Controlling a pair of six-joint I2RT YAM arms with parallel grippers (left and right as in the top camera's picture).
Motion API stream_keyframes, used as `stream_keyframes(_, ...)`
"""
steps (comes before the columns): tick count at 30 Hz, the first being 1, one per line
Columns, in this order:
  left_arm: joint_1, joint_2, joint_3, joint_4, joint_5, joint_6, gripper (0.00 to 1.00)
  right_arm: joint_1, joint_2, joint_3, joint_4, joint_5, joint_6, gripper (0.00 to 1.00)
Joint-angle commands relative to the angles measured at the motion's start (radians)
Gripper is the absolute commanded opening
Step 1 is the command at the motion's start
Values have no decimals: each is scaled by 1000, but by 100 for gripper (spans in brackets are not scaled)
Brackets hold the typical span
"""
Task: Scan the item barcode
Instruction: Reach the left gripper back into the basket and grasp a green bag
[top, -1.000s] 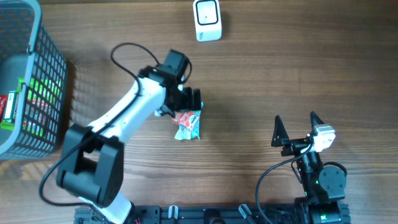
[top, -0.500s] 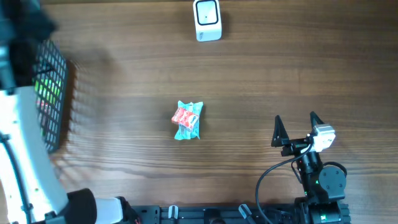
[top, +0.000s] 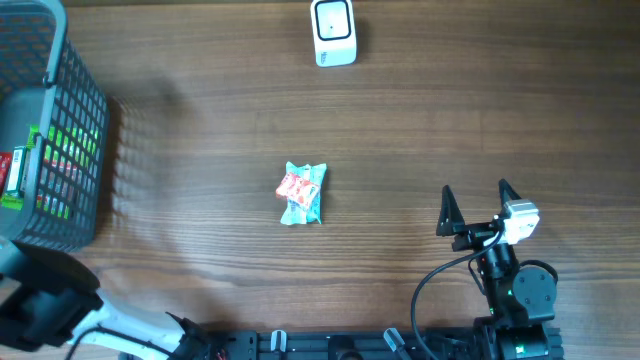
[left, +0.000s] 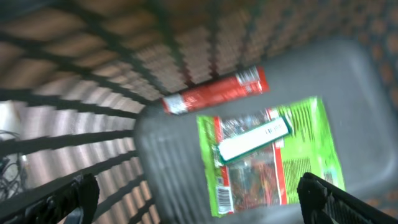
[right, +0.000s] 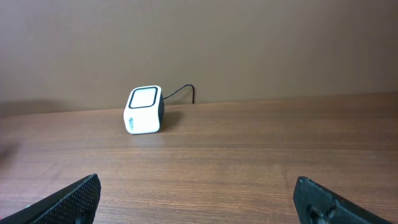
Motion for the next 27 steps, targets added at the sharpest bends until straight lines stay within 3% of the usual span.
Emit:
stream_keyframes(1, -2, 97, -42, 47, 188, 220, 100, -3, -5, -1, 3, 9, -18, 100)
stream_keyframes(9, -1, 296, -42, 152, 197, 422, 100, -3, -5, -1, 3, 9, -18, 100)
stream_keyframes(13, -1, 382, -42, 179, 353, 589, 100, -3, -5, -1, 3, 9, -18, 100)
stream_keyframes(20, -2, 474, -42, 180, 413, 628, 100, -3, -5, -1, 3, 9, -19, 100)
stream_keyframes(21, -2, 474, -42, 176, 414, 628, 96, -3, -5, -1, 3, 9, -18, 100)
stream_keyframes(24, -2, 474, -42, 136, 447, 628, 61, -3, -5, -1, 3, 9, -18, 100)
stream_keyframes(25, -2, 474, -42, 122, 467, 628, 58, -3, -5, -1, 3, 9, -18, 100)
stream_keyframes(27, -2, 474, -42, 104, 488, 560, 71, -3, -5, -1, 3, 9, -18, 100)
